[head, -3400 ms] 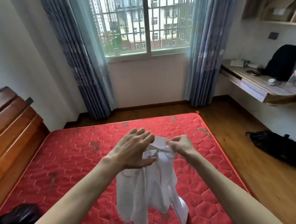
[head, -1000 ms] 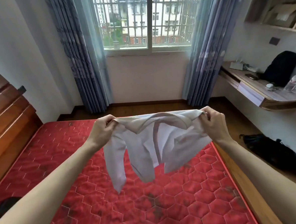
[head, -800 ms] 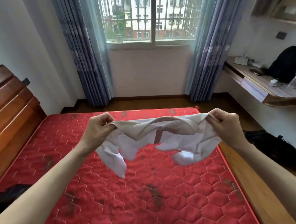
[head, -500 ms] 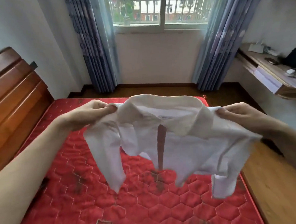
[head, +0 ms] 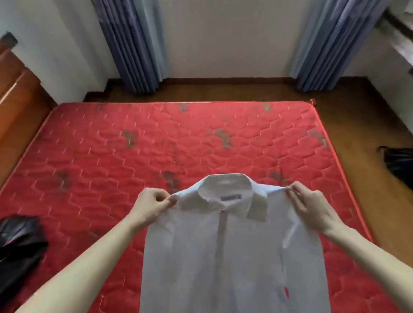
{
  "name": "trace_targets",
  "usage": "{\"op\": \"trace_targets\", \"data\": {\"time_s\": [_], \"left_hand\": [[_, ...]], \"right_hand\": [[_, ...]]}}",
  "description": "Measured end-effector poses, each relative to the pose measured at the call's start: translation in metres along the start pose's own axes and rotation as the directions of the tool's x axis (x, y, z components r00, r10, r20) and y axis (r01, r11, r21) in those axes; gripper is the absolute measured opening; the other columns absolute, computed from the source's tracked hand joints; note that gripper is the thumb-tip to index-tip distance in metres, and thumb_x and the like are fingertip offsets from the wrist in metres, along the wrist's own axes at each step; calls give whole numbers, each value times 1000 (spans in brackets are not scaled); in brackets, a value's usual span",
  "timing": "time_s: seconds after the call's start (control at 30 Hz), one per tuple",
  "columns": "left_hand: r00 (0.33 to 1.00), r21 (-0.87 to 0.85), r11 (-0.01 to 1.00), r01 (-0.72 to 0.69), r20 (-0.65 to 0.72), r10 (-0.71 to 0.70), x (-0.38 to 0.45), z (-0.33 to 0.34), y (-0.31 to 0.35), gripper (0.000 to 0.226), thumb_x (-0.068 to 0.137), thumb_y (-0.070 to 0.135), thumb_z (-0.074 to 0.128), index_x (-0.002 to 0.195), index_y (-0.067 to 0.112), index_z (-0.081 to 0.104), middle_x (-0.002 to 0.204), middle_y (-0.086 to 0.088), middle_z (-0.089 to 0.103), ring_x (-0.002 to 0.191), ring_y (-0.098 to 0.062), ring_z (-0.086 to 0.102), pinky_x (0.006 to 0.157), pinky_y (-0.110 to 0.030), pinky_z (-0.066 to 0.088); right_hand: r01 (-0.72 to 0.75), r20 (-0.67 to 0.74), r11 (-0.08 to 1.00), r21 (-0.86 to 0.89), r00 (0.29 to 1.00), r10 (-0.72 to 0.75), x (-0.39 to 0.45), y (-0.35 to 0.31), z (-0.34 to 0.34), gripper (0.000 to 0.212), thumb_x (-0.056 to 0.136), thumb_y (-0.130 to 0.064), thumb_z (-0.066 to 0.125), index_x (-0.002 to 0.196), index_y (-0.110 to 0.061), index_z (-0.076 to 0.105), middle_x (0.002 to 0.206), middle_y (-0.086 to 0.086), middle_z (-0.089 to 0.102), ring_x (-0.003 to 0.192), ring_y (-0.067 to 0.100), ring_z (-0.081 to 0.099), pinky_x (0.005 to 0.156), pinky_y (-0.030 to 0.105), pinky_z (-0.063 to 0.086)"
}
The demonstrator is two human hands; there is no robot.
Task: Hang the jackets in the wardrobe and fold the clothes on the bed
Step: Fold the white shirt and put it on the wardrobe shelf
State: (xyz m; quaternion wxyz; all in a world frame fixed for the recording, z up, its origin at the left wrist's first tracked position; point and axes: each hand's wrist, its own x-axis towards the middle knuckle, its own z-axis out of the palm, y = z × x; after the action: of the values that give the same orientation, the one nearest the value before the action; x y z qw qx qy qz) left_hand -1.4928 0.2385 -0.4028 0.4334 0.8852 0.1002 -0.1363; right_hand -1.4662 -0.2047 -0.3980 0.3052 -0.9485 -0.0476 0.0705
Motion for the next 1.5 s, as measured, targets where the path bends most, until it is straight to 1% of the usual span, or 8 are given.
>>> {"op": "trace_targets", "data": {"time_s": [0.37, 0.5, 0.67, 0.83, 0.97, 1.2, 1.33, 1.5], "left_hand": [[987, -81, 987, 142, 90, -134, 165, 152, -198, 35, 88, 40, 82, 74, 9, 74, 57, 7, 50, 51, -5, 40, 46, -20, 31], [991, 22, 998, 66, -114, -63, 227, 159, -211, 31, 90, 45, 77, 74, 19, 74, 67, 6, 64, 66, -14, 56, 66, -32, 44], [867, 339, 937, 87, -489, 96, 252, 195, -212, 32, 98, 29, 62, 129, 19, 64, 129, -10, 59, 125, -36, 45, 104, -50, 35], [847, 617, 706, -348, -117, 519, 181, 270, -247, 42, 94, 19, 54, 135, 11, 63, 141, -15, 58, 127, -39, 53, 100, -54, 44], [781, 552, 609, -569, 133, 610, 131, 344, -253, 49, 99, 27, 47, 143, 11, 61, 152, -13, 56, 142, -33, 49, 118, -45, 32], [861, 616, 602, -508, 355, 364, 77, 426, -233, 75, 94, 54, 49, 156, 12, 47, 166, -18, 35, 152, -40, 36, 122, -57, 21], [885, 702, 548, -454, 284, 370, 80, 437, -208, 65, 94, 49, 44, 138, 5, 62, 144, -22, 58, 133, -40, 57, 120, -56, 23], [874, 689, 607, -395, 79, 479, 139, 445, -145, 45, 100, 31, 39, 132, 7, 61, 132, -16, 62, 119, -36, 60, 111, -49, 34]], "right_hand": [[158, 316, 923, -352, 948, -42, 96, 163, 207, 22, 99, -51, 50, 95, -29, 50, 59, -10, 50, 71, 38, 63, 60, 39, 42], [168, 229, 883, -439, 971, -71, 171, 177, 224, 20, 106, -36, 50, 99, -18, 51, 74, 2, 61, 73, 38, 60, 63, 45, 48], [-131, -61, 983, -128, 990, 124, 232, 171, 276, 44, 107, -23, 51, 149, -11, 46, 142, 23, 51, 131, 41, 48, 110, 53, 40], [-445, -91, 891, -85, 894, 438, 135, 206, 315, 59, 107, -24, 47, 161, -9, 28, 167, 13, 30, 154, 32, 25, 125, 51, 22], [-603, -214, 798, -22, 782, 585, 41, 238, 319, 55, 107, -34, 46, 157, -12, 38, 158, 15, 43, 146, 36, 34, 116, 54, 30], [-711, -95, 697, -93, 704, 704, -80, 262, 322, 47, 93, -39, 72, 128, -12, 56, 107, 21, 65, 103, 45, 60, 84, 51, 48], [-627, 49, 770, 113, 778, 626, -89, 293, 289, 22, 99, -38, 65, 87, -25, 52, 65, -1, 64, 67, 28, 63, 67, 49, 48], [-485, 208, 875, 4, 856, 473, -39, 354, 200, 29, 96, -28, 70, 69, -25, 61, 64, -19, 61, 61, 2, 53, 63, 22, 41]]}}
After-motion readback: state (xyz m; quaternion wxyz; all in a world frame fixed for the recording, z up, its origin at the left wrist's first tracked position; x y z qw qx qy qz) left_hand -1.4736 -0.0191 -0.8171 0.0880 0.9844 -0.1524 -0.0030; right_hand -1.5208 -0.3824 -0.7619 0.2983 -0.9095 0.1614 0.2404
